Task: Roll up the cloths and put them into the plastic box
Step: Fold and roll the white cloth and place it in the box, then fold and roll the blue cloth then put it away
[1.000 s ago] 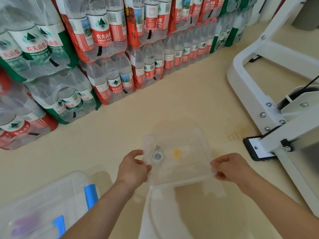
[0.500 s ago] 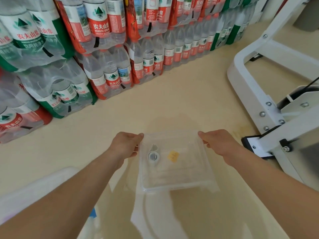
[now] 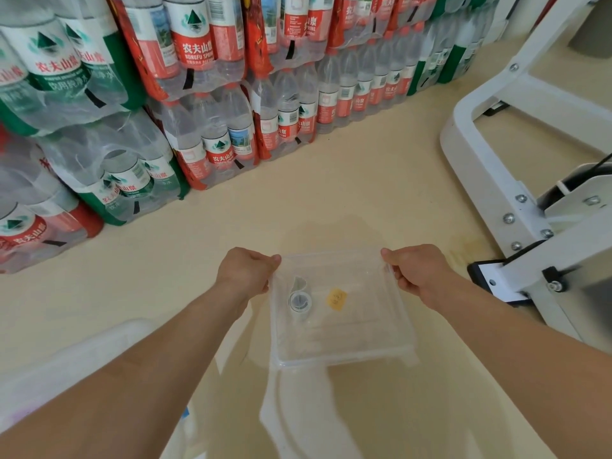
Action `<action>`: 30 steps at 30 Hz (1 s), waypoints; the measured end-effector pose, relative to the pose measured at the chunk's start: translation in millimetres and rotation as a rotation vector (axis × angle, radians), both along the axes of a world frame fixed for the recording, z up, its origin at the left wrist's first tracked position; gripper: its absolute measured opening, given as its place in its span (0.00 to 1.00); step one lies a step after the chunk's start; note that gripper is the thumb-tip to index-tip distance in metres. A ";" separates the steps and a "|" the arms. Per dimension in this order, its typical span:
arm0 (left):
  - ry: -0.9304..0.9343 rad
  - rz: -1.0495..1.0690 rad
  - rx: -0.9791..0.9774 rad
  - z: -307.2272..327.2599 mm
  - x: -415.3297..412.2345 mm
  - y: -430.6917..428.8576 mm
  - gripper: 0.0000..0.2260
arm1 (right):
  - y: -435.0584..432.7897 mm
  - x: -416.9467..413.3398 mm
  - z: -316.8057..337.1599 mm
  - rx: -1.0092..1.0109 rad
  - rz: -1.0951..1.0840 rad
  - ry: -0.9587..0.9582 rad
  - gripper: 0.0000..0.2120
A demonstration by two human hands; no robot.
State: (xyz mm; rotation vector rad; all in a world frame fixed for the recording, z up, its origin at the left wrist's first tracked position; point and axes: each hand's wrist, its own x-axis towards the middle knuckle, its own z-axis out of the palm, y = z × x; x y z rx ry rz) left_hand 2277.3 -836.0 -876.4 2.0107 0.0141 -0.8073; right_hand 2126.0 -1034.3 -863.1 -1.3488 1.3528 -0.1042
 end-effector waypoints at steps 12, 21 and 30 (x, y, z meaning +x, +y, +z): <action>-0.432 -0.026 -0.075 51.6 -38.4 44.6 0.12 | 42.3 -34.1 55.2 -0.288 0.235 0.002 0.08; -0.512 -0.519 -0.072 221.4 -143.6 142.3 0.16 | 167.3 -95.4 231.7 -0.425 0.743 -0.166 0.09; -0.792 -0.753 0.420 404.7 -250.5 339.0 0.11 | 325.7 -179.3 402.5 -0.773 1.253 -0.156 0.13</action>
